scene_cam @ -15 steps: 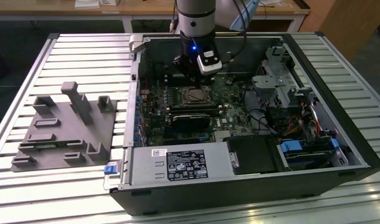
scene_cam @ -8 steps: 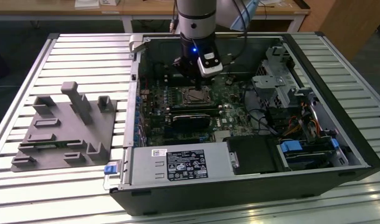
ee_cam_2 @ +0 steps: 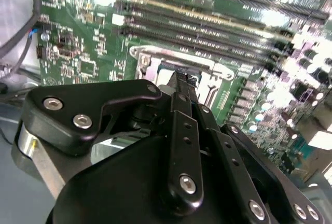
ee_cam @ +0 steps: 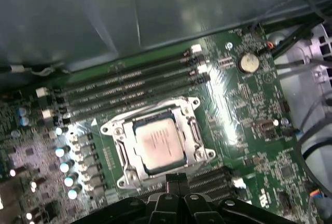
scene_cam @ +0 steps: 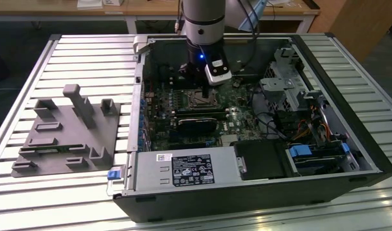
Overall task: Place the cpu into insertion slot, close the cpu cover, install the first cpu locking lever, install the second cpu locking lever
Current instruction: 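Install the second cpu locking lever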
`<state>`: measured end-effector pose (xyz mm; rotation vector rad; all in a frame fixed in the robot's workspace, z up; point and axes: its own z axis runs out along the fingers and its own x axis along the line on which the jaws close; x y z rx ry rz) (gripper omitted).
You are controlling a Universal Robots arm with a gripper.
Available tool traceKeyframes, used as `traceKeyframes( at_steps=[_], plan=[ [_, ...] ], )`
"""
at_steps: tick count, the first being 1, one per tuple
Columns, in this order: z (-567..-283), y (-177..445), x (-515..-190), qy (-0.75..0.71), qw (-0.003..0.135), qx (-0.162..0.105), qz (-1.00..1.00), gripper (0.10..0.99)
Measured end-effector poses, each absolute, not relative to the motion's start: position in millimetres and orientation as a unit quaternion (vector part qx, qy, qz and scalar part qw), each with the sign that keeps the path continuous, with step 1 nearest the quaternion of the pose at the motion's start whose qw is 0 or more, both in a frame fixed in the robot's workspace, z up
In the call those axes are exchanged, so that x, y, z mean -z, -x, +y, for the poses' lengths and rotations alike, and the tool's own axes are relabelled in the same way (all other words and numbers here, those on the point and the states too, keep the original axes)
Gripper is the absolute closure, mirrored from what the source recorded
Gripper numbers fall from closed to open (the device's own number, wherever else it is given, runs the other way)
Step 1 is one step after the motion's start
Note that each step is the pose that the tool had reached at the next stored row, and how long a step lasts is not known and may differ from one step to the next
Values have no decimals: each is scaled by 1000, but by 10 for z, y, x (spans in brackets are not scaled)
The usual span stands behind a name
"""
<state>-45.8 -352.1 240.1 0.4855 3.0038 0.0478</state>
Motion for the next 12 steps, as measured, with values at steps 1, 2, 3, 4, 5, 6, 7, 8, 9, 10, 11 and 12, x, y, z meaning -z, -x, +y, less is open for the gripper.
traceKeyframes(
  at_steps=[1, 2, 3, 4, 5, 6, 7, 8, 9, 10, 11, 12],
  plan=[
    [-3542, 458, -2401, -159, 49, -16, 986, 980],
    [-3563, 458, -2401, -159, 49, -16, 986, 980],
    [-3585, 458, -2400, -159, 49, -16, 986, 980],
    [-3604, 458, -2399, -159, 49, -16, 986, 980],
    [-3619, 458, -2396, -158, 49, -16, 986, 980],
    [-3629, 458, -2390, -157, 49, -16, 986, 980],
    [-3634, 458, -2382, -154, 49, -16, 987, 980],
    [-3637, 458, -2375, -149, 49, -16, 987, 980],
    [-3638, 459, -2369, -145, 48, -16, 988, 980],
    [-3639, 459, -2362, -138, 48, -17, 989, 980],
    [-3639, 459, -2356, -131, 48, -17, 990, 980],
    [-3640, 459, -2349, -125, 47, -17, 991, 980]
  ],
)
